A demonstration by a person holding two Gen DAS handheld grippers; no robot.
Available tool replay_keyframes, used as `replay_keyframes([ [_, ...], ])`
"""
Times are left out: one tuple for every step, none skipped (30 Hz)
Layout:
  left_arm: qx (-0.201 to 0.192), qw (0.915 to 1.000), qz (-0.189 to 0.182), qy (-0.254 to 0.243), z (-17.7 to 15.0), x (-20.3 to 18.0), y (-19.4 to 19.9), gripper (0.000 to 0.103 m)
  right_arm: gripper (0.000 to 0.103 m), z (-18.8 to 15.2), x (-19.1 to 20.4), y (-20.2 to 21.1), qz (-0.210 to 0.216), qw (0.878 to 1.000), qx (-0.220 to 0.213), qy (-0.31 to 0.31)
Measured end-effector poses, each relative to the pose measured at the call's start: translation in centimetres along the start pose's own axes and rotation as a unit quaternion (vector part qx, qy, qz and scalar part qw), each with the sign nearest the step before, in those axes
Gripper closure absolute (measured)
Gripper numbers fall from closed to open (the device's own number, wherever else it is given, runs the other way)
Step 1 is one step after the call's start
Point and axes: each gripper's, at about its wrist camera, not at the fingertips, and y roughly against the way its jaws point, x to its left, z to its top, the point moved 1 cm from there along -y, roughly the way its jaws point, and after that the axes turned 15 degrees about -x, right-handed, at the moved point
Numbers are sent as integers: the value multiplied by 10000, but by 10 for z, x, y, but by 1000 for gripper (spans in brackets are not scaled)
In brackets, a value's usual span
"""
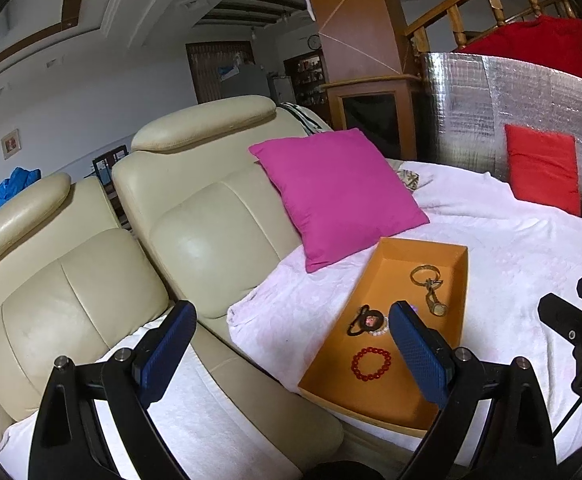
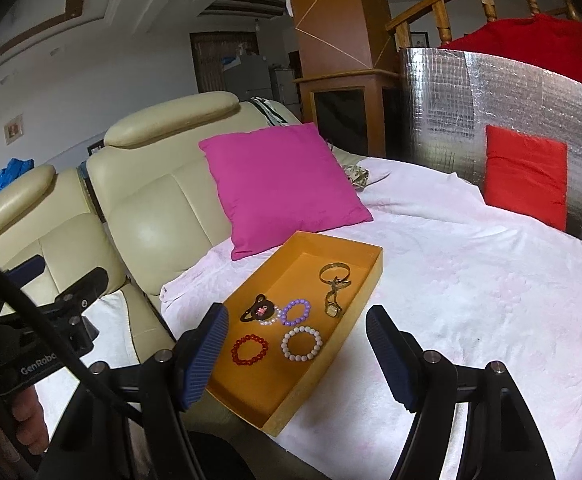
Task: Organize jewelry
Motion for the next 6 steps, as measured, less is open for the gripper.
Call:
replay_keyframes([
  [-10,10000,-21,-43,1,-5,0,6,28,-1,-6,1,-21,10000,-3,-35],
  [-33,9999,-58,-130,3,-15,1,6,28,-2,-13,4,-57,9999,-18,-92],
  [-71,9997,-148,-201,4,-25,3,6,28,-3,-23,8,-110,9998,-48,-162],
  [-128,9990,-310,-280,6,-38,5,6,28,-3,-32,12,-171,9996,-77,-213],
  [-159,9983,-463,-325,8,-50,7,6,28,-4,-48,18,-300,9991,-120,-270],
  [-180,9971,-656,-330,11,-64,8,6,28,-5,-60,24,-418,9985,-156,-309],
])
